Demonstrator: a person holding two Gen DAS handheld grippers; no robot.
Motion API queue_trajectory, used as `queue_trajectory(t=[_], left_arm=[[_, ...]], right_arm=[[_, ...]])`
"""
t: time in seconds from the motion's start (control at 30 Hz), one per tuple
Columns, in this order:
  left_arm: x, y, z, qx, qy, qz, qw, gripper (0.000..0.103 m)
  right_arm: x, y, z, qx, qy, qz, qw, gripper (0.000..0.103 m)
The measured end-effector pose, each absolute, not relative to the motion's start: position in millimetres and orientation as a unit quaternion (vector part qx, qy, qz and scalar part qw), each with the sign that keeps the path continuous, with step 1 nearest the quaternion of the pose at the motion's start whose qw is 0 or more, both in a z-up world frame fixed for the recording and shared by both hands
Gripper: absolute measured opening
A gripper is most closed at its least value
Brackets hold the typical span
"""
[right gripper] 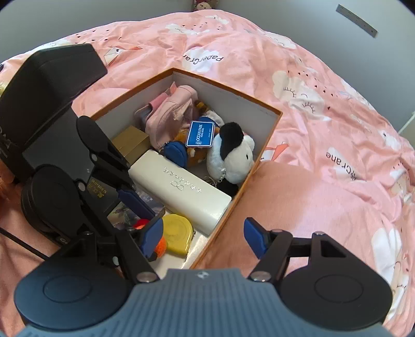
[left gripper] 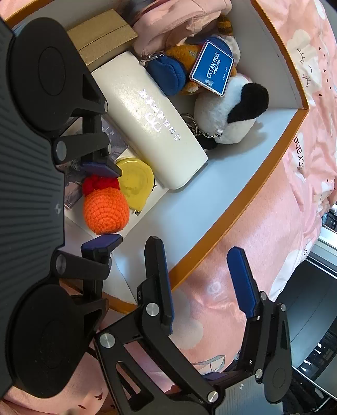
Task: Organize objects
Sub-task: 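Lower the tape measure and crochet ball into the box and open both tools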
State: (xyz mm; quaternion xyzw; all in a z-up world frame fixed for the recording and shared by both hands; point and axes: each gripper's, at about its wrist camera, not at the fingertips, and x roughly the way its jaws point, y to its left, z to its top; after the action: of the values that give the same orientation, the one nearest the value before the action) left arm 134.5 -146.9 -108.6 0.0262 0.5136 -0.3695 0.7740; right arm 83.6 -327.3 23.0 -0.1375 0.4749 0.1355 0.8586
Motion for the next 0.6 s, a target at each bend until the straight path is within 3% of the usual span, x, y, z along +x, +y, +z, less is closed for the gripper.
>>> queue_trajectory(t=[0.37,0.5,0.6], left_arm=[[134.8,-140.7,-110.7,0.011,0.513,-0.367,0.776,0.07],[133.0,-124.0,-98.9,-0.004,0.496,-0.345,0.796,0.07],[129.2,-104.5,-79.7,-0.013,0.459,-0.31,0.832,0.07]], right_arm=[[85.2,-331.1,22.1,-0.114,0.478,0.123,0.862,0.07],[85.0,-335.4,24.8,-0.087,0.476,0.103,0.869,0.071],[85.7,-339.5,29.3,-0.031,0.468,0.077,0.88,0.078]])
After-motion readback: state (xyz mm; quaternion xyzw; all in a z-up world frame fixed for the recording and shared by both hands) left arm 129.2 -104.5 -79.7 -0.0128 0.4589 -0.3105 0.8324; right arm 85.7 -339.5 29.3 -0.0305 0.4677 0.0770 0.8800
